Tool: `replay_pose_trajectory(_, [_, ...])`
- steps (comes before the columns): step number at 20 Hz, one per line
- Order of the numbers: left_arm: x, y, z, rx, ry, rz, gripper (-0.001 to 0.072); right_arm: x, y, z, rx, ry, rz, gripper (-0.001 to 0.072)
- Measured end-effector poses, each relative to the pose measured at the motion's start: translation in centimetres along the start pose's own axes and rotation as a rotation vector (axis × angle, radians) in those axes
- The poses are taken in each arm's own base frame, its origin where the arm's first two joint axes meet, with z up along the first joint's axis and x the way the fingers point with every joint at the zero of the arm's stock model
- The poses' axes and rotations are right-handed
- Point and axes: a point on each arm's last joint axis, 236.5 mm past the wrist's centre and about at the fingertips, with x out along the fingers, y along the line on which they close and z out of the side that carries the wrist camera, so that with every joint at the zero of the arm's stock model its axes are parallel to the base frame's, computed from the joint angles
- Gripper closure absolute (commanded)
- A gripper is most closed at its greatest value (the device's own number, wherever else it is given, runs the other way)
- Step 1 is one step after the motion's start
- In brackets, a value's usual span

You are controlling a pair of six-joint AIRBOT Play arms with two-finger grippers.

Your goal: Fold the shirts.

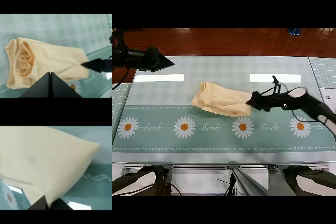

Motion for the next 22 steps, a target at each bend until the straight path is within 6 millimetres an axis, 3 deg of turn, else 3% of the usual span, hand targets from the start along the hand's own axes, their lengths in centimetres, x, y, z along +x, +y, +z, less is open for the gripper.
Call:
replay_pose_trajectory(3, [0.0, 0.8, 0.2, 0.01, -0.008, 0.031, 0.0684, -7.5, 1.1, 3.7, -0.087, -0.08, -0.027, 0.0693])
replay_pose_trajectory(6, [0.2, 1.5, 0.7, 0.013, -0.027, 0.055, 0.0684, -17.5, -1.1, 6.0, -0.091, -0.195, -0.156, 0.0693])
replay_pose_trajectory(8, [0.5, 2.1, 1.1, 0.009, -0.041, 0.067, 0.0684, -24.1, -3.8, 5.9, -0.041, -0.269, -0.267, 0.0693])
replay_pose_trajectory(11, [1.1, 2.9, 1.2, -0.002, -0.037, 0.076, 0.0684, -32.0, -8.7, 3.4, 0.113, -0.346, -0.433, 0.0693])
replay_pose_trajectory(15, [2.2, 4.1, 1.1, -0.009, -0.021, 0.083, 0.0684, -38.0, -13.9, -2.2, 0.348, -0.345, -0.591, 0.0693])
replay_pose_trajectory(19, [3.1, 5.5, 1.7, -0.005, -0.039, 0.101, 0.0684, -41.4, -17.4, -7.9, 0.536, -0.274, -0.756, 0.0693])
replay_pose_trajectory(22, [3.3, 7.0, 2.9, -0.008, -0.085, 0.129, 0.0684, -43.8, -19.4, -10.7, 0.619, -0.253, -0.898, 0.0693])
